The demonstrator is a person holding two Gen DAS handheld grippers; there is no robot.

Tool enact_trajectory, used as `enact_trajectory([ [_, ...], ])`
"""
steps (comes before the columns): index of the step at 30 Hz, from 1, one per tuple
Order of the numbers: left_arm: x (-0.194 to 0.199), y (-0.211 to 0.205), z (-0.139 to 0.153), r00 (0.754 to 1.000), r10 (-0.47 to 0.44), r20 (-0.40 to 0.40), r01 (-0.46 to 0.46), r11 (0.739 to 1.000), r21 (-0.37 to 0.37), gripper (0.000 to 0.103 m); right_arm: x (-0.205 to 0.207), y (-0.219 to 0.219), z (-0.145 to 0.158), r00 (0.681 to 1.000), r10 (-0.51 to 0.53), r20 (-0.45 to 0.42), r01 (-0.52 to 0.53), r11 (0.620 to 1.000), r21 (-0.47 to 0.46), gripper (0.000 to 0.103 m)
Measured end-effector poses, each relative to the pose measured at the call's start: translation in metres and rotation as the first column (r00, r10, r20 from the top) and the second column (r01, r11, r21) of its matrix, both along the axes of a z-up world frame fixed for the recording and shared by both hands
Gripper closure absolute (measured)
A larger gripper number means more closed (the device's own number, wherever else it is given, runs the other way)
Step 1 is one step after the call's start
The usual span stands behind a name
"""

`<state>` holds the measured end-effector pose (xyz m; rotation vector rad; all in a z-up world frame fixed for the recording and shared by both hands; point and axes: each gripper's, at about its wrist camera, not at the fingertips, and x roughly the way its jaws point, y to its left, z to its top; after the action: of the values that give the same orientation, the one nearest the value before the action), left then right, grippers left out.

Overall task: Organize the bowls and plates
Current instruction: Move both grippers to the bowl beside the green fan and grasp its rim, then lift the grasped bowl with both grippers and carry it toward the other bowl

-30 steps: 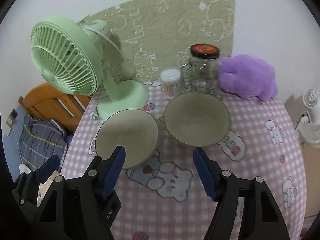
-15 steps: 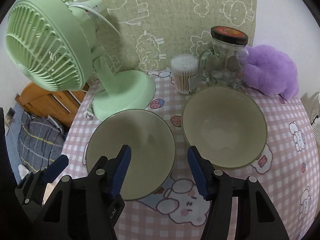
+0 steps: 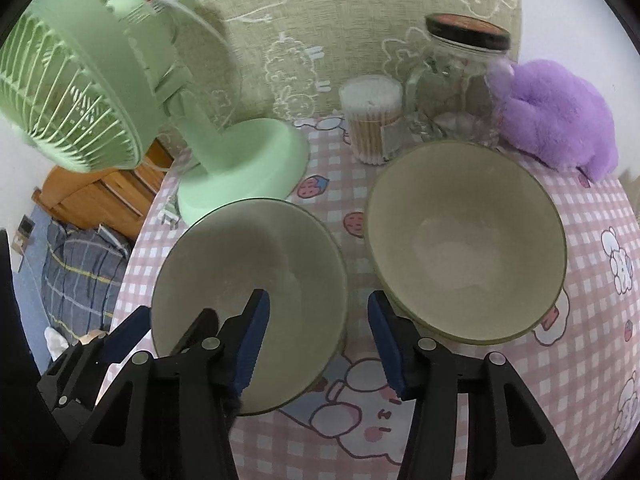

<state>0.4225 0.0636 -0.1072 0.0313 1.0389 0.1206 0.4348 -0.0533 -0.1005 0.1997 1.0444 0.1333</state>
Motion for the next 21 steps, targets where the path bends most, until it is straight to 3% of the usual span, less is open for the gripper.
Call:
enact_trajectory([
  [3,0.002,0.001,-0.005,1.0,0.004,-0.015,-0.004,1.0,-0.007,0.061,0.002,0.001,-0.004,1.0,0.006,-0.007,-0.006,1.0,-0.005,0.049],
  [5,0.002,-0.001,-0.007,1.0,-0.005,-0.017,0.005,1.0,-0.015,0.068,0.003,0.003,-0.005,1.0,0.017,-0.005,-0.017,1.0,-0.012,0.072],
  [7,0.002,-0.003,-0.008,1.0,-0.017,-0.014,0.017,1.0,-0.022,0.079,0.005,0.006,-0.006,1.0,0.026,-0.008,-0.026,0.999,-0.036,0.08],
  [9,0.003,-0.006,-0.008,1.0,-0.024,-0.015,0.024,0.999,-0.022,0.082,0.005,0.005,-0.006,1.0,0.014,0.002,-0.014,0.998,-0.059,0.091],
  [21,-0.018,-0.012,-0.004,0.998,-0.041,-0.047,0.04,0.999,-0.029,0.082,-0.01,-0.004,-0.001,0.999,0.026,-0.026,-0.028,0.997,-0.074,0.091],
])
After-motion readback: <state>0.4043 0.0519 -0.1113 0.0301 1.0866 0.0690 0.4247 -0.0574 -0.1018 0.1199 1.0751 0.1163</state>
